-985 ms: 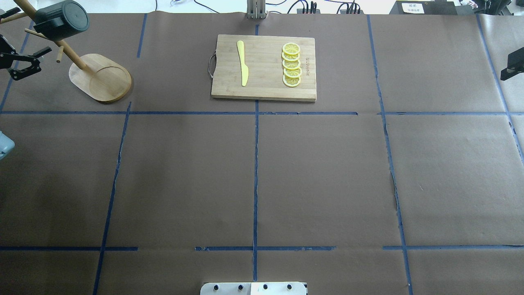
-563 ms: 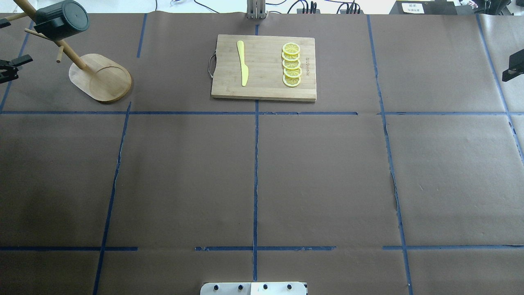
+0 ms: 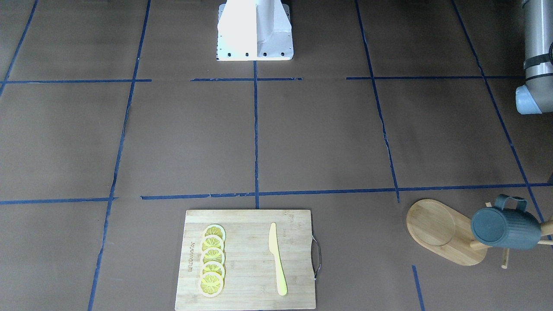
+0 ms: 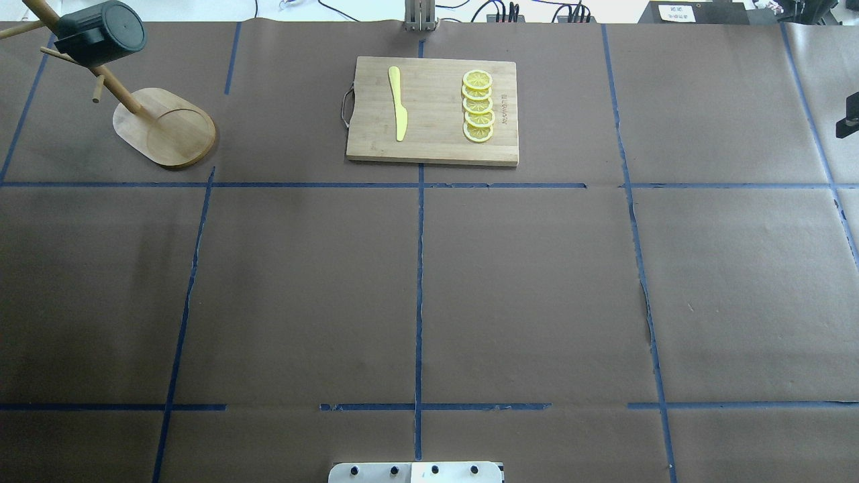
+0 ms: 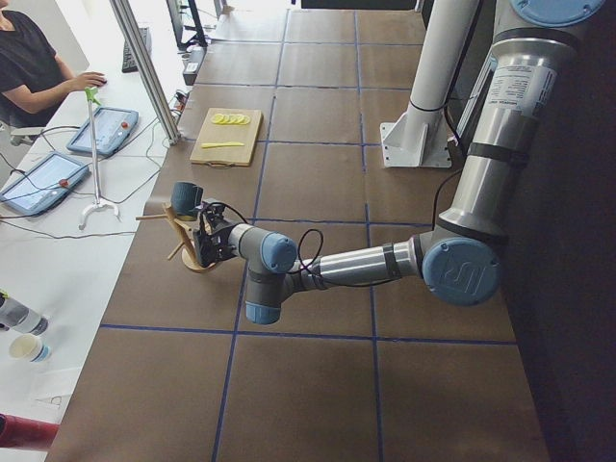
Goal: Hang cup on storage rack
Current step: 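Open the left gripper and pull it back from the rack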
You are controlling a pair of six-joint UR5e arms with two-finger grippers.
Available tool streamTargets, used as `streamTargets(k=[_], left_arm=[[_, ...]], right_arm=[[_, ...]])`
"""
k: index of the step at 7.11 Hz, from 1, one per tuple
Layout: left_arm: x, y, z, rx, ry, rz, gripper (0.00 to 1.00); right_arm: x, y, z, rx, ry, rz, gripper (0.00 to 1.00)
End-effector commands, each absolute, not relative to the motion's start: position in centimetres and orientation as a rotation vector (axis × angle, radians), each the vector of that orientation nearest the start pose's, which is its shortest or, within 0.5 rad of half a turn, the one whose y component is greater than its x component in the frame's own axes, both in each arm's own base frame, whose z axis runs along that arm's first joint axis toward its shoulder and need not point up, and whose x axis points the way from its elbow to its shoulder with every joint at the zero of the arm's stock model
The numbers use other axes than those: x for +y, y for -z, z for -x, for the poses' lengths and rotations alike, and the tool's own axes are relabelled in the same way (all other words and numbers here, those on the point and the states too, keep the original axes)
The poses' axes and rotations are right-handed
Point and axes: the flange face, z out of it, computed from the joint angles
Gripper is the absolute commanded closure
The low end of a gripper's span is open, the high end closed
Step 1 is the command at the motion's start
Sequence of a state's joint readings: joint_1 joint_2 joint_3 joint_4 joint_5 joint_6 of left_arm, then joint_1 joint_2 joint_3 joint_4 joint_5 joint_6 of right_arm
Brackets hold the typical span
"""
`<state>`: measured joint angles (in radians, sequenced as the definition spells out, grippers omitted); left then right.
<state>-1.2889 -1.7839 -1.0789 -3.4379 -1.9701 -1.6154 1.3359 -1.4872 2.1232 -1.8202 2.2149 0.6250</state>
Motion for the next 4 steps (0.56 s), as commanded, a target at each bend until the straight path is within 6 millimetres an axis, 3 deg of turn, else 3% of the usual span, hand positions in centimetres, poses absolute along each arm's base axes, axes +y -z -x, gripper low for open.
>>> streamTargets(k=[1, 3, 4], left_arm=[[-57.5, -60.7, -4.8, 1.171, 0.502, -0.825, 0.0], [-58.0, -63.1, -4.1, 0.961, 0.277, -0.822, 0.01], [-58.1, -64.2, -0.5, 0.94, 0.224, -0.718, 0.01]], right_arm=[[-47.6, -41.1, 1.7, -0.719, -0.22, -0.064, 0.01], [-48.3, -45.3, 1.0, -0.709, -0.16, -0.017, 0.01], [-48.6, -47.1, 1.0, -0.704, -0.139, 0.003, 0.01]])
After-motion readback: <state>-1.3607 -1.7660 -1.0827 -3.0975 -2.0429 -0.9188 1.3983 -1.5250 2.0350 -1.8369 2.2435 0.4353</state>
